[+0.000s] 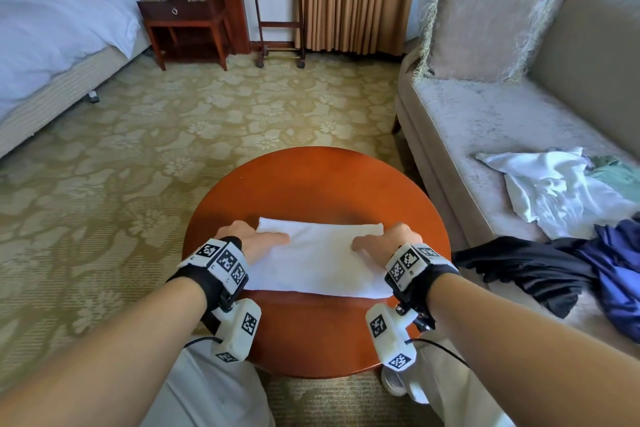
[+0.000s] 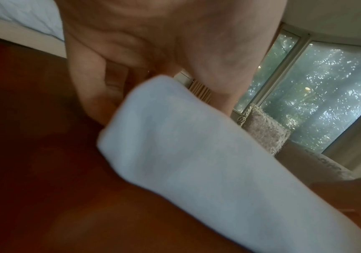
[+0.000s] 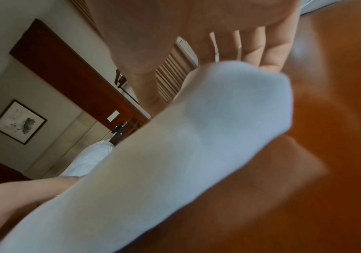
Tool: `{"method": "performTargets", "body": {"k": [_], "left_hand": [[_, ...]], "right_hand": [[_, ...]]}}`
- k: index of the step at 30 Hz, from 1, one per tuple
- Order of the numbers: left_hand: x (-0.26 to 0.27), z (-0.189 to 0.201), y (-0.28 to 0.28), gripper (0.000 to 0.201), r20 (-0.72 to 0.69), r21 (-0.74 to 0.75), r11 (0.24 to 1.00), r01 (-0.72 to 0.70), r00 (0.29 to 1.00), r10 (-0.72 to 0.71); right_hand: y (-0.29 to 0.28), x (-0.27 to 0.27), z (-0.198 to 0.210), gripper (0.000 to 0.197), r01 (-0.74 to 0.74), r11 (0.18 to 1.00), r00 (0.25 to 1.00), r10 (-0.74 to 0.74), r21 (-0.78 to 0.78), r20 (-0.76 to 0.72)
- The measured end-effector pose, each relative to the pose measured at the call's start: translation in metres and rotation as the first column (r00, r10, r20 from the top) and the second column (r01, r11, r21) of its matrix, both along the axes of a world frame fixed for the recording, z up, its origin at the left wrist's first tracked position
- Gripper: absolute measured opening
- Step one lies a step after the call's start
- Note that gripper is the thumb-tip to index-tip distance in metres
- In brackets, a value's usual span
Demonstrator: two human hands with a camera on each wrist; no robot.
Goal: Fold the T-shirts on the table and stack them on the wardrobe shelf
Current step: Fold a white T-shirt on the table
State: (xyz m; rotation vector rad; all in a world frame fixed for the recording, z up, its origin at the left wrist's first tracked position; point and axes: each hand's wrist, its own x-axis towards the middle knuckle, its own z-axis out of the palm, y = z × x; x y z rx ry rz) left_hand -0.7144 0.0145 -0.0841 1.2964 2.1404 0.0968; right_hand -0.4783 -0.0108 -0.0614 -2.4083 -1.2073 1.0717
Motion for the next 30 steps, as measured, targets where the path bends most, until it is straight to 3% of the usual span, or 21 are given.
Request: {"method": "performTargets", "body": {"k": [5,9,13,15,18,20,22,23,26,28,30], "left_hand": [[0.007,0.003,-0.005,0.085,0.058,-0.049,0.999,-0.020,0.998,0.023],[0.012,0.002,-0.004,0.080,0.076,-0.067,0.997,-0.045,0.996,0.050],[0.014,0.001,-0.005,0.079,0.099,-0.063,0.995,-0.080,0.991,0.086],[0.014,0.004,-0.007,0.089,0.136,-0.063,0.991,-0.118,0.983,0.126],[0.009,0.007,-0.007,0.110,0.269,-0.051,0.983,-0.174,0.946,0.181],[0.009,0.010,-0.008,0.100,0.362,-0.045,0.979,-0.198,0.910,0.200],[0.011,0.008,-0.006,0.102,0.452,-0.022,0.981,-0.191,0.874,0.180],[0.013,0.007,-0.006,0.104,0.501,0.001,0.982,-0.187,0.851,0.161],[0.036,0.012,-0.002,0.091,0.631,0.010,0.989,-0.147,0.768,0.108],[0.067,0.040,-0.016,0.085,0.698,0.014,0.997,-0.073,0.715,0.043],[0.101,0.067,-0.032,0.064,0.750,0.034,0.999,-0.006,0.661,-0.021]], "right_hand": [[-0.007,-0.001,0.010,0.048,-0.073,0.993,0.997,0.073,-0.089,0.000],[-0.011,0.006,0.015,0.030,-0.099,0.986,0.993,0.090,-0.131,-0.072],[-0.013,0.005,0.017,0.033,-0.078,0.989,0.995,0.070,-0.129,-0.068],[-0.013,0.005,0.016,0.034,-0.060,0.989,0.996,0.051,-0.132,-0.077],[-0.013,0.007,0.012,0.048,-0.002,0.992,0.992,-0.014,-0.127,-0.122],[-0.002,0.024,-0.014,0.069,0.011,0.996,0.984,-0.027,-0.090,-0.177],[0.001,0.043,-0.027,0.082,0.051,0.997,0.968,-0.063,-0.055,-0.241],[-0.007,0.047,-0.014,0.080,0.090,0.995,0.960,-0.097,-0.039,-0.264],[-0.045,0.062,0.048,0.040,0.173,0.983,0.950,-0.152,0.054,-0.271],[-0.064,0.084,0.079,0.033,0.223,0.967,0.940,-0.179,0.124,-0.290],[-0.082,0.114,0.098,0.034,0.281,0.941,0.928,-0.215,0.191,-0.306]]}}
